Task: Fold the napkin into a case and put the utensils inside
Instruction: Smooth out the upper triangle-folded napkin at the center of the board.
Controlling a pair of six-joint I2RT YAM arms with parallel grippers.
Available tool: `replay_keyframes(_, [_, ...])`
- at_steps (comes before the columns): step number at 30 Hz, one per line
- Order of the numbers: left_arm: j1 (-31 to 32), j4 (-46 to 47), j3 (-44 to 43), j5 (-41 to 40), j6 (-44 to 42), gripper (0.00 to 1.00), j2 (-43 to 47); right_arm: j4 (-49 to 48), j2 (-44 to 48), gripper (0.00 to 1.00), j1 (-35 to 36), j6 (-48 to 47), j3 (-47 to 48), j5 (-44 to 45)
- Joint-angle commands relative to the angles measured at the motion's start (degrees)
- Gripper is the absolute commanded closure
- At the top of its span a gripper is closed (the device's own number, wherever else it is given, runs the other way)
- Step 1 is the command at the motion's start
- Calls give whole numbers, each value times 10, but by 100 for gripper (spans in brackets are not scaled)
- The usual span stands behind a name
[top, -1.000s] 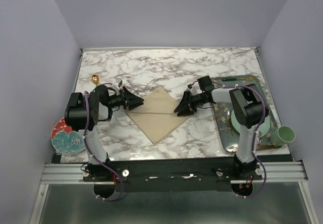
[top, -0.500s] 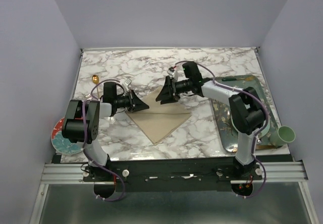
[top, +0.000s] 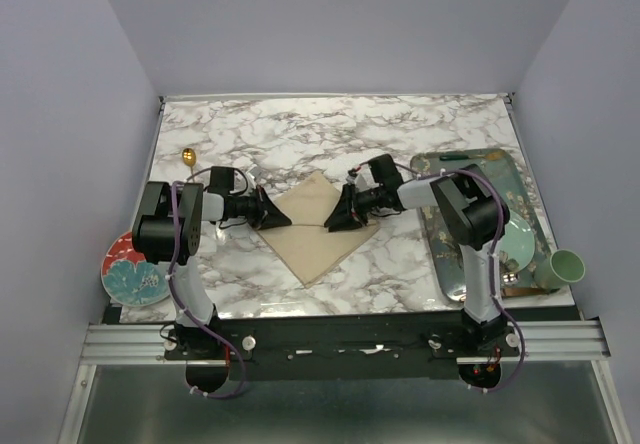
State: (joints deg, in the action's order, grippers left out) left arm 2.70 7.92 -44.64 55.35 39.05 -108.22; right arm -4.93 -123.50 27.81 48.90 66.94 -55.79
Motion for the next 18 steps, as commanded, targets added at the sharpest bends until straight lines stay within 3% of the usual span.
replay_keyframes(1, [-4,-78,-36,-31,-69,87,-14,1,48,66,-36,15,-81,8])
replay_keyframes(6, [8,-141,-84,-37,-142,87,-32,-20,79,71,-25,39,-136,3])
replay_keyframes(10, [51,-293,-180,-48,-271,82,-52,-18,124,69,-7,29,-110,-40])
replay_keyframes(13, [67,-354,-218,-48,-353,75,-36,33,173,68,-21,-35,-42,-49])
replay_keyframes(14, [69,-362,-225,-48,-363,73,-19,100,181,66,-25,-95,-18,-44])
replay_keyframes(18, [71,-417,-269,-71,-427,65,20,238,179,66,-37,-264,76,77])
